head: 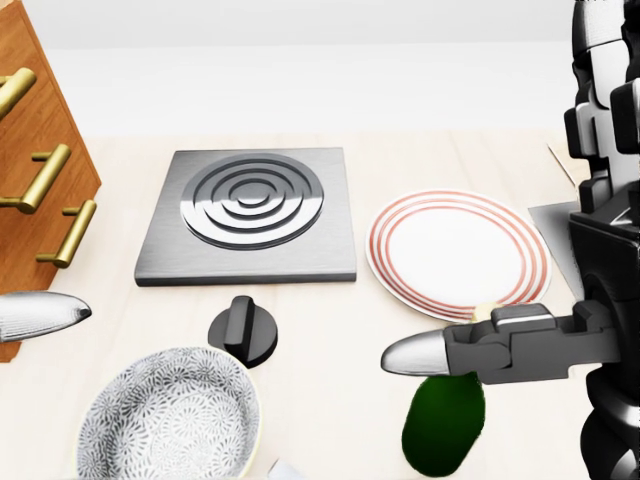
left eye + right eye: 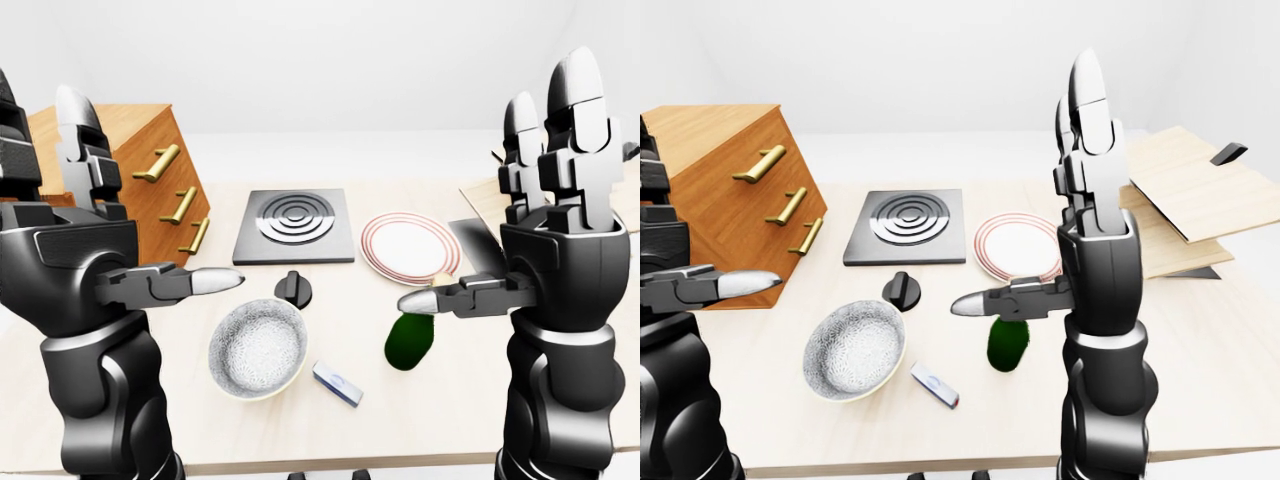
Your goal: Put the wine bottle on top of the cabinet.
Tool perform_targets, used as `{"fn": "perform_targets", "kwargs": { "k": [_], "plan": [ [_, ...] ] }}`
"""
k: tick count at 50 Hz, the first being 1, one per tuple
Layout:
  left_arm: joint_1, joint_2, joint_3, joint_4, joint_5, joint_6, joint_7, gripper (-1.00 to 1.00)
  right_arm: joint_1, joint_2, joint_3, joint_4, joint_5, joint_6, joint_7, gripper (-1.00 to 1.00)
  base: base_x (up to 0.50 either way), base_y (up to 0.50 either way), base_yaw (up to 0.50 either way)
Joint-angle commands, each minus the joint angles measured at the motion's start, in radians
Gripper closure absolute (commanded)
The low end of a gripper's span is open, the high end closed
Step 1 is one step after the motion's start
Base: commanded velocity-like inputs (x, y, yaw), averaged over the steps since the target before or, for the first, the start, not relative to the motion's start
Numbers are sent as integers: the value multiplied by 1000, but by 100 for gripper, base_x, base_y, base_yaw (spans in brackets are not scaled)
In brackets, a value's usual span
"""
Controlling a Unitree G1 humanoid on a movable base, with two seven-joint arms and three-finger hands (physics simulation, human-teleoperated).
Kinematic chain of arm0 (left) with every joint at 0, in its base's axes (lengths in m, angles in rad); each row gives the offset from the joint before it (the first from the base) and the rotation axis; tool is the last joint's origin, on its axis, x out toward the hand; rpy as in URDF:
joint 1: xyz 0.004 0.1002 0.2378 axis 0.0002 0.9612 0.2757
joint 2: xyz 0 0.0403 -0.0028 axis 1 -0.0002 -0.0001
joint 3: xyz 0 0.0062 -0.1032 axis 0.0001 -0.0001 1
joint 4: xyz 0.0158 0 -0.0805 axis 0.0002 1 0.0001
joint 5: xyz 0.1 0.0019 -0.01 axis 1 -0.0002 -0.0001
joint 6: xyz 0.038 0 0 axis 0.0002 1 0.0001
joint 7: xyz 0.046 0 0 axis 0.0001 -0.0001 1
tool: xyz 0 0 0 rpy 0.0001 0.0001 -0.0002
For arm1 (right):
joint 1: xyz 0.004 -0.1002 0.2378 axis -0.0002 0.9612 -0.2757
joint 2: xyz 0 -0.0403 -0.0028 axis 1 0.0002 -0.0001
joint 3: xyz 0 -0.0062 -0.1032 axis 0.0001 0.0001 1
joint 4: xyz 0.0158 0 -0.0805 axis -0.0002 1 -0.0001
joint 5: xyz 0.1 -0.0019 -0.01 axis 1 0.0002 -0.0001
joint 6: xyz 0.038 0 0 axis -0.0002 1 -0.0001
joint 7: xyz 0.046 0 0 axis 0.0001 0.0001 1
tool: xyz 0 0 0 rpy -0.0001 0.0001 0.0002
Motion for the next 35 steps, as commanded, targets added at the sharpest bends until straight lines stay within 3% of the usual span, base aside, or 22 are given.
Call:
{"fn": "perform_targets", "kwargs": {
  "k": [1,18,35],
  "plan": [
    [7,-5,-10,25,15,0,-7,-100,5,1,15,6,-50,0,26,-100,0,50,0],
    [19,-14,-17,24,29,0,-16,-100,17,16,8,16,-51,0,31,-100,0,50,0],
    [21,-19,-23,32,38,0,-21,-100,38,22,-5,-1,-27,0,39,-100,1,0,0]
  ]
}}
